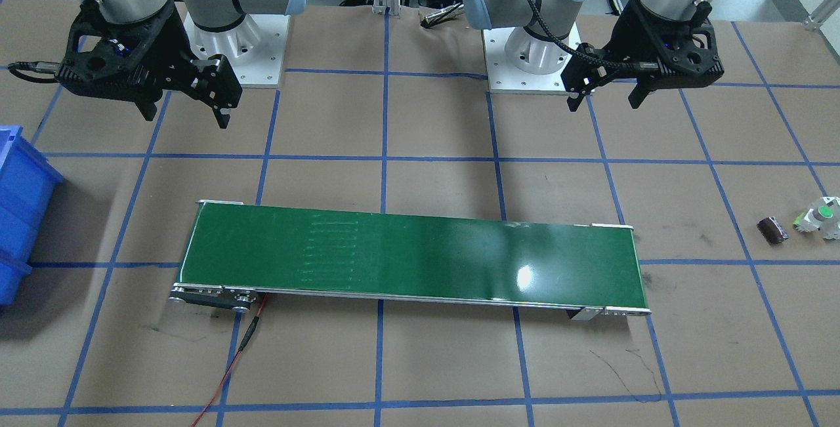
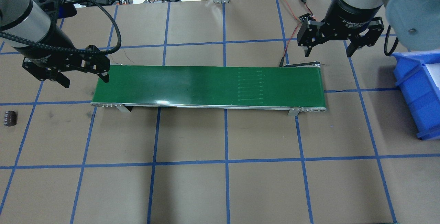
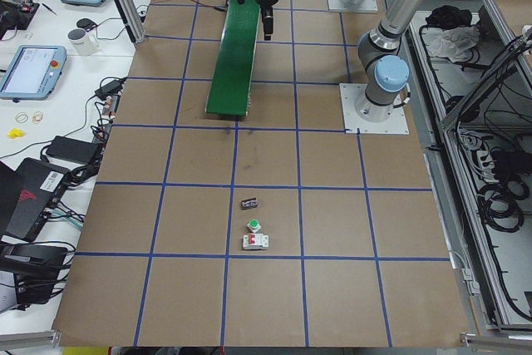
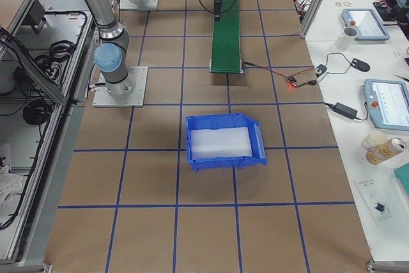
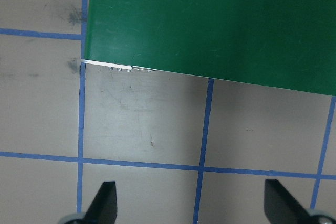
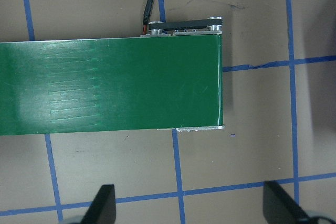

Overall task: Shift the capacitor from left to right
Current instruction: 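Move the left gripper outward past the belt end toward the brown capacitor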

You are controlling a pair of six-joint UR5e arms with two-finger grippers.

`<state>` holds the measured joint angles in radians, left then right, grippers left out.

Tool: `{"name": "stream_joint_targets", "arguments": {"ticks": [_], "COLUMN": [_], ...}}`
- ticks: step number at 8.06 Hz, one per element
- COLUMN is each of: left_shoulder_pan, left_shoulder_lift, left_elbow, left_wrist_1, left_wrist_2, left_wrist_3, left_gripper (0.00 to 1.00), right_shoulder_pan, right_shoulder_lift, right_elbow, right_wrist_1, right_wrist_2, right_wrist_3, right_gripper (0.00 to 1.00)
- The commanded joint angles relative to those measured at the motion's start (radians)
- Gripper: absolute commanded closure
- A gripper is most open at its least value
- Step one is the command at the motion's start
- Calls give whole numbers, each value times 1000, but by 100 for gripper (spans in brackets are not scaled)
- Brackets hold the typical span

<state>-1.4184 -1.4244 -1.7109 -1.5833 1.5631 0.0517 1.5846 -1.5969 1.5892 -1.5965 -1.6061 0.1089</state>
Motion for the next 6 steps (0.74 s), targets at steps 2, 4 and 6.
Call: {"name": "stream_joint_targets", "arguments": {"ticks": [2,4,6], "left_shoulder_pan": [34,172,338], "left_shoulder_lift": [-8,-28,-71], "left_elbow": [-1,-10,-16], "left_wrist_1": [49,45,55], "left_wrist_2": [2,9,8], "left_wrist_3": [60,74,198], "left_gripper": [0,0,0], "right_shoulder_pan": [0,0,0], "right_shoulder_lift": [0,0,0], "right_elbow": [0,0,0], "right_wrist_1": [0,0,0], "right_wrist_2": [0,0,0], "right_wrist_3": [0,0,0], "right_gripper": [0,0,0]}}
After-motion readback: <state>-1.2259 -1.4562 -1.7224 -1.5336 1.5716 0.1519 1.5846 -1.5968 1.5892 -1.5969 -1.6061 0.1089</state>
